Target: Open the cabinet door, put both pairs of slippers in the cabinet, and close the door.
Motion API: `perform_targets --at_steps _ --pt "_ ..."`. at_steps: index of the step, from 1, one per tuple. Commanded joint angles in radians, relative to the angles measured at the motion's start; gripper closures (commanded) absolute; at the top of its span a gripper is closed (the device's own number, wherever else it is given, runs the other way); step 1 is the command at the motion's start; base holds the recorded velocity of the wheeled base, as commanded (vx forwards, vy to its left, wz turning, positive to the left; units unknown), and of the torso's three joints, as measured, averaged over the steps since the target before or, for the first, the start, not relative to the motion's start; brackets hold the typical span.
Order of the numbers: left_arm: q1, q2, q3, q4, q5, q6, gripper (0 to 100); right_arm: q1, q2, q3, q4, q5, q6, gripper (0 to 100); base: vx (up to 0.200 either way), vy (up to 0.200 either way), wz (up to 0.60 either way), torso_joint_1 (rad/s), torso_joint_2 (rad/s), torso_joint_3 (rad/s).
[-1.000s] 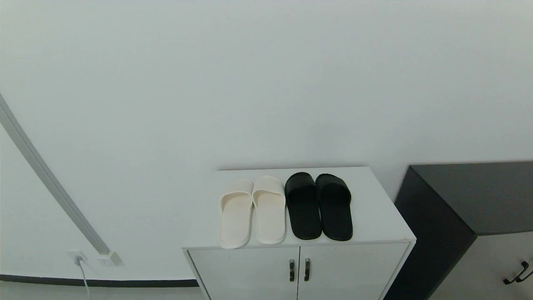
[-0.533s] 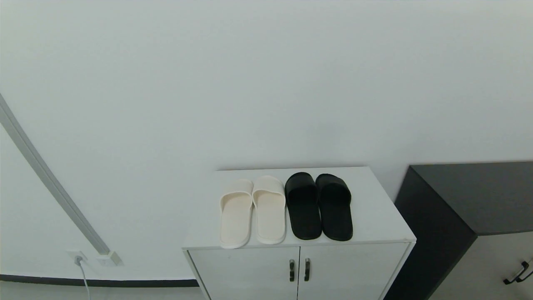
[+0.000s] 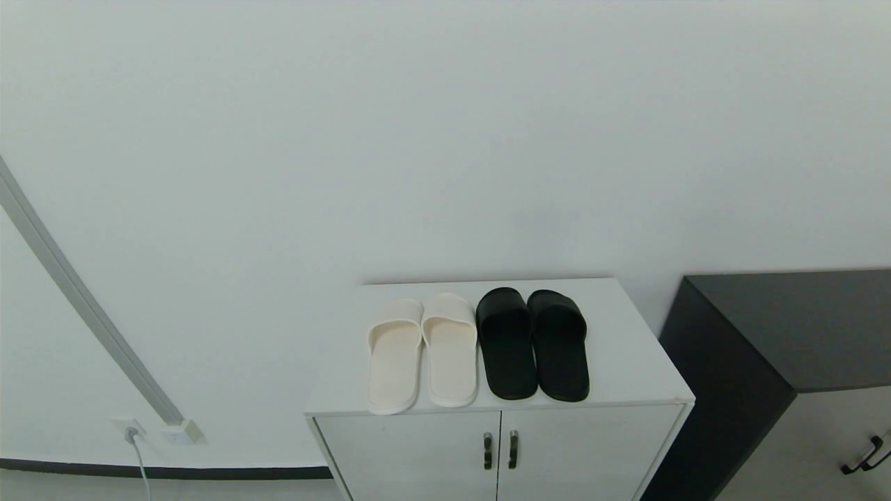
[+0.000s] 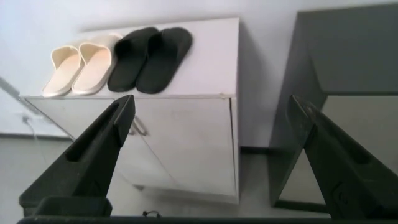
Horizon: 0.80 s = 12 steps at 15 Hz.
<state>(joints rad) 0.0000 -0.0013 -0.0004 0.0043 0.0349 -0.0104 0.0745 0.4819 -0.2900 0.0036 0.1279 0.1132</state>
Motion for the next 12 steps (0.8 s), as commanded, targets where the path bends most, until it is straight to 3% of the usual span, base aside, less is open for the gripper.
perform_targets --at_steps 1,5,10,12 --pt "0.0 0.001 -0.001 0.0 0.0 0.0 100 0.128 0.408 -0.009 -0.209 -0.014 0.005 0 0.0 0.0 0.0 0.0 0.0 0.0" --pt "0.0 0.001 -0.001 0.0 -0.003 0.004 100 0.579 0.774 -0.069 -0.494 -0.425 0.172 0 0.0 0.0 0.0 0.0 0.0 0.0" --pt "0.0 0.001 -0.001 0.0 -0.003 0.004 100 0.633 1.184 -0.247 -0.7 -0.521 0.244 0 0.0 0.0 0.0 0.0 0.0 0.0" --pt "0.0 0.001 -0.001 0.0 -0.003 0.004 100 0.691 1.305 -0.337 -0.728 -0.606 0.247 0 0.0 0.0 0.0 0.0 0.0 0.0"
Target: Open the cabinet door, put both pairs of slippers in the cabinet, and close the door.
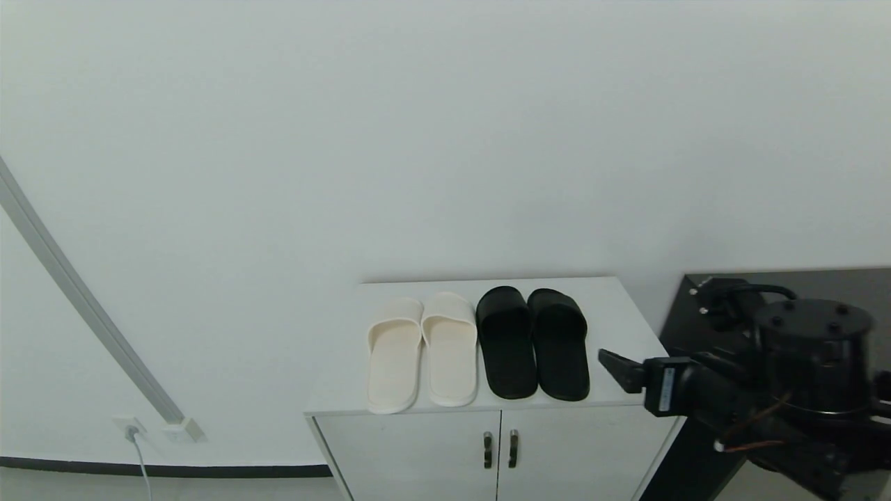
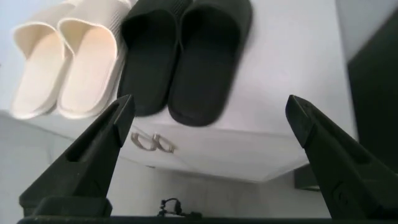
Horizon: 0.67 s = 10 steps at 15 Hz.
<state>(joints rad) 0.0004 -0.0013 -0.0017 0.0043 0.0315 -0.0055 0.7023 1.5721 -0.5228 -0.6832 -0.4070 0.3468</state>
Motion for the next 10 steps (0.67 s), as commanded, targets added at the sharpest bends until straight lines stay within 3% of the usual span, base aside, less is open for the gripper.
perform_targets --at_steps 1,10 --pt "0.0 0.001 0.0 0.0 0.001 -0.001 100 0.075 0.256 -0.145 -0.041 -0.107 0.014 0 0.0 0.0 0.0 0.0 0.0 0.0" --pt "0.0 0.001 0.0 0.002 0.001 -0.001 100 0.032 0.582 -0.488 -0.041 -0.187 -0.015 0 0.0 0.0 0.0 0.0 0.0 0.0"
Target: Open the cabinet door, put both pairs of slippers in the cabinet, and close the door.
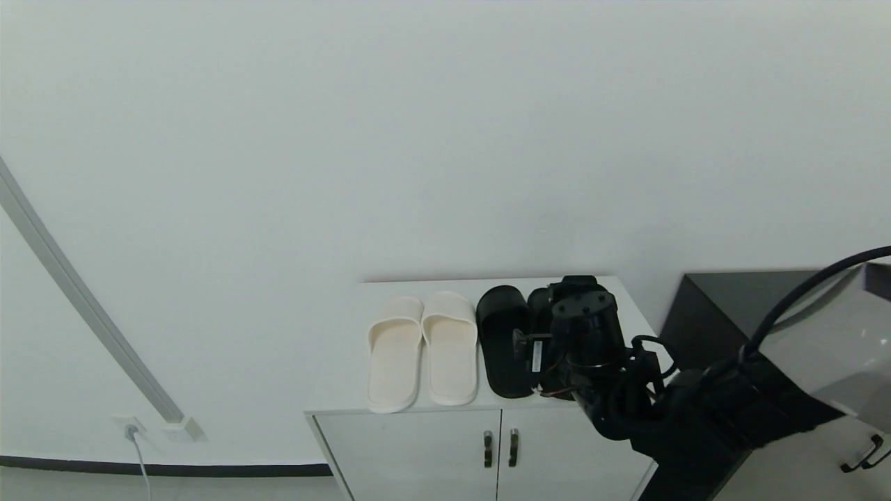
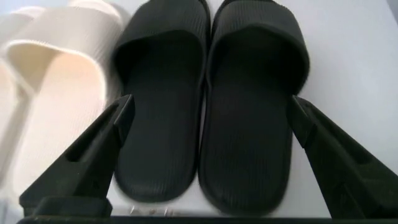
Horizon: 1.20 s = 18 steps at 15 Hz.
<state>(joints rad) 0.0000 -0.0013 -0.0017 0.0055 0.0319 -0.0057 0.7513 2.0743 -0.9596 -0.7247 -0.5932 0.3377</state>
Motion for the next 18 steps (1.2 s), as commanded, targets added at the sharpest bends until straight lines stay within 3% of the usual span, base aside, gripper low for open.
perform_targets --at_steps 1,4,11,15,16,18 --pt "0.0 0.001 0.0 0.001 0.0 0.0 100 -0.027 0.109 -0.074 -0.001 0.0 -0.022 0 0.0 0.0 0.0 0.0 0.0 0.0" --pt "0.0 0.001 0.0 -0.001 0.0 0.0 100 -0.038 0.208 -0.156 -0.084 0.0 -0.088 0 0.0 0.0 0.0 0.0 0.0 0.0" --pt "0.0 0.001 0.0 0.001 0.0 0.0 100 -0.112 0.372 -0.373 -0.084 0.01 -0.154 0 0.0 0.0 0.0 0.0 0.0 0.0" --pt "0.0 0.001 0.0 -0.001 0.0 0.0 100 -0.132 0.4 -0.427 -0.084 0.01 -0.163 0 0.0 0.0 0.0 0.0 0.0 0.0" --pt "0.0 0.001 0.0 -0.001 0.0 0.0 100 -0.135 0.402 -0.429 -0.084 0.01 -0.163 100 0.0 0.0 0.0 0.0 0.0 0.0" --pt "0.0 0.001 0.0 -0.001 0.0 0.0 100 -0.135 0.4 -0.43 -0.085 0.01 -0.163 100 0.0 0.0 0.0 0.0 0.0 0.0"
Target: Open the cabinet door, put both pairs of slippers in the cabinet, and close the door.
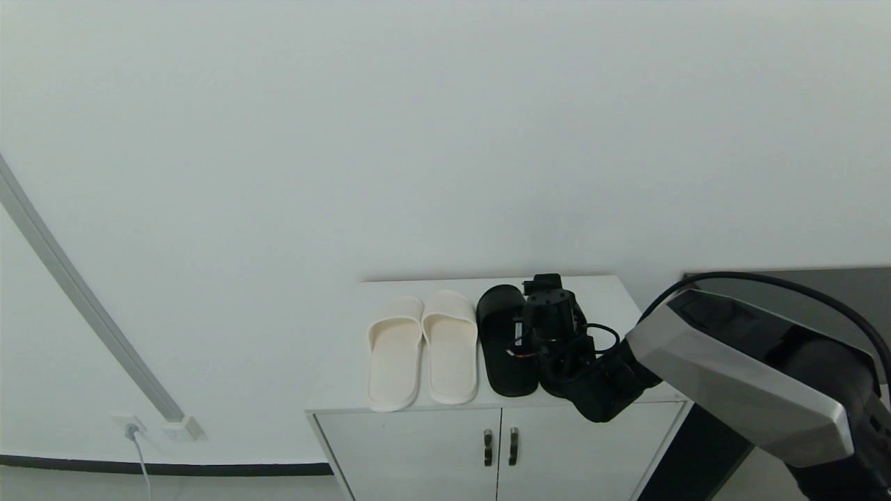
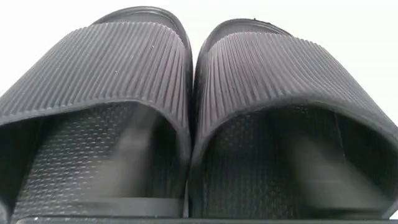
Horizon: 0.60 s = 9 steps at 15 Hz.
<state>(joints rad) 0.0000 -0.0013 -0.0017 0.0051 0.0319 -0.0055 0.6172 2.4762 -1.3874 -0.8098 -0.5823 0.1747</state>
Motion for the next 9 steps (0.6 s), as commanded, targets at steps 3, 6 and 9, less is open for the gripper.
perform_targets --at_steps 3,6,9 --pt "0.0 0.001 0.0 -0.001 0.0 -0.001 100 0.002 -0.013 0.015 -0.003 -0.007 -0.006 100 0.0 0.0 0.0 0.0 0.0 0.0" --pt "0.0 0.001 0.002 -0.001 0.002 -0.001 100 0.015 -0.066 0.056 -0.005 -0.008 -0.012 100 0.0 0.0 0.0 0.0 0.0 0.0" --pt "0.0 0.001 0.002 -0.002 0.002 -0.005 100 0.073 -0.272 0.229 -0.005 0.001 -0.037 100 0.0 0.0 0.0 0.0 0.0 0.0"
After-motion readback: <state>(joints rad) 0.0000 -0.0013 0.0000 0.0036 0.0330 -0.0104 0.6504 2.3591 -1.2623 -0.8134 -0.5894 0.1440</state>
